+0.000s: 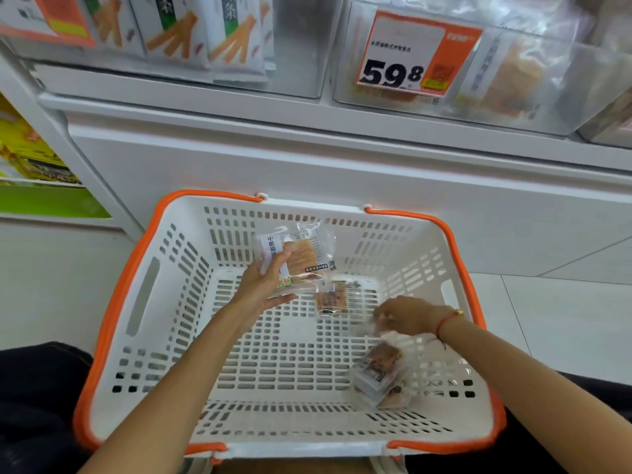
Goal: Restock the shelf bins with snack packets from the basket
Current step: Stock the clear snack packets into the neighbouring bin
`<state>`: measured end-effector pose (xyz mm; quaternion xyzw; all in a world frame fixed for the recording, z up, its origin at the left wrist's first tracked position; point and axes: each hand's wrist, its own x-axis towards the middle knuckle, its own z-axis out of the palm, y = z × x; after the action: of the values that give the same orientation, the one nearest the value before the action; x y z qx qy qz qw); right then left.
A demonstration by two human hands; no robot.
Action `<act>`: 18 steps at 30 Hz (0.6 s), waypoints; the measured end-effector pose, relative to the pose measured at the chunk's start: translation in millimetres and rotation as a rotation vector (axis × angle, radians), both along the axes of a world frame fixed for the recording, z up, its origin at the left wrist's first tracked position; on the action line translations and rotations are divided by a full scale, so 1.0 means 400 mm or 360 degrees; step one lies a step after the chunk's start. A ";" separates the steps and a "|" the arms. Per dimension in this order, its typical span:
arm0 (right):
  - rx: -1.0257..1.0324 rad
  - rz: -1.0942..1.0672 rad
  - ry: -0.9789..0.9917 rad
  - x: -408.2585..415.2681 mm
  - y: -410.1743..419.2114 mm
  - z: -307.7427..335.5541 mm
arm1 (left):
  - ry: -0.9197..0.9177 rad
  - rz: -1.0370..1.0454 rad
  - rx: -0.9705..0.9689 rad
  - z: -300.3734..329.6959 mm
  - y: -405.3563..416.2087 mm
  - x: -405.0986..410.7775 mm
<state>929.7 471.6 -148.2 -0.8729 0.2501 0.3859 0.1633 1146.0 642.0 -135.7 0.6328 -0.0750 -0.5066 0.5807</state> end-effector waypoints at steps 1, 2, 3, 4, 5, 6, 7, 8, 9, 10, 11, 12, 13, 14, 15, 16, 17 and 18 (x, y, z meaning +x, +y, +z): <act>0.0201 -0.0274 0.0011 0.021 -0.011 0.028 | 0.0014 0.0040 0.0005 0.010 -0.003 -0.001; 0.0412 -0.0521 0.0051 0.039 -0.023 0.066 | 0.0023 0.0070 0.0007 0.016 -0.007 0.000; 0.0619 -0.0720 0.0097 0.052 -0.033 0.107 | 0.0031 0.0077 -0.0011 0.025 -0.007 0.002; 0.0789 -0.0841 0.0129 0.060 -0.041 0.152 | 0.0039 0.0051 -0.0045 0.040 -0.007 0.001; 0.0913 -0.0895 0.0123 0.062 -0.051 0.193 | 0.0033 0.0027 -0.0088 0.049 -0.006 0.005; 0.0997 -0.0908 0.0088 0.063 -0.060 0.233 | 0.0028 0.0000 -0.0132 0.059 -0.005 0.009; 0.1048 -0.0928 0.0018 0.062 -0.070 0.267 | 0.0009 -0.0039 -0.0169 0.068 -0.003 0.012; 0.1073 -0.0953 -0.0063 0.063 -0.076 0.304 | -0.0021 -0.0070 -0.0190 0.075 0.001 0.015; 0.1087 -0.0980 -0.0147 0.065 -0.082 0.337 | -0.0055 -0.0099 -0.0201 0.081 0.005 0.015; 0.1084 -0.0988 -0.0191 0.068 -0.084 0.378 | -0.0099 -0.0119 -0.0196 0.089 0.008 0.016; 0.1110 -0.0977 -0.0215 0.074 -0.081 0.411 | -0.0125 -0.0147 -0.0174 0.091 0.010 0.017; 0.1143 -0.0967 -0.0267 0.077 -0.078 0.446 | -0.0172 -0.0172 -0.0121 0.098 0.012 0.018; 0.1192 -0.0962 -0.0323 0.079 -0.079 0.474 | -0.0219 -0.0192 -0.0054 0.104 0.014 0.018; 0.1268 -0.0975 -0.0401 0.083 -0.078 0.499 | -0.0274 -0.0235 0.0019 0.117 0.019 0.014; 0.1336 -0.0999 -0.0491 0.089 -0.073 0.517 | -0.0319 -0.0299 0.0077 0.129 0.023 0.010; 0.1402 -0.1008 -0.0589 0.096 -0.065 0.530 | -0.0346 -0.0383 0.0099 0.149 0.028 0.001; 0.1456 -0.1010 -0.0663 0.105 -0.052 0.537 | -0.0360 -0.0495 0.0099 0.162 0.032 -0.007; 0.1498 -0.0992 -0.0700 0.115 -0.038 0.536 | -0.0346 -0.0605 0.0052 0.173 0.036 -0.014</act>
<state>975.8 456.5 66.3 -0.6519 0.2568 0.1995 0.6850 1140.3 656.2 -66.7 0.6675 -0.2469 -0.5370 0.4530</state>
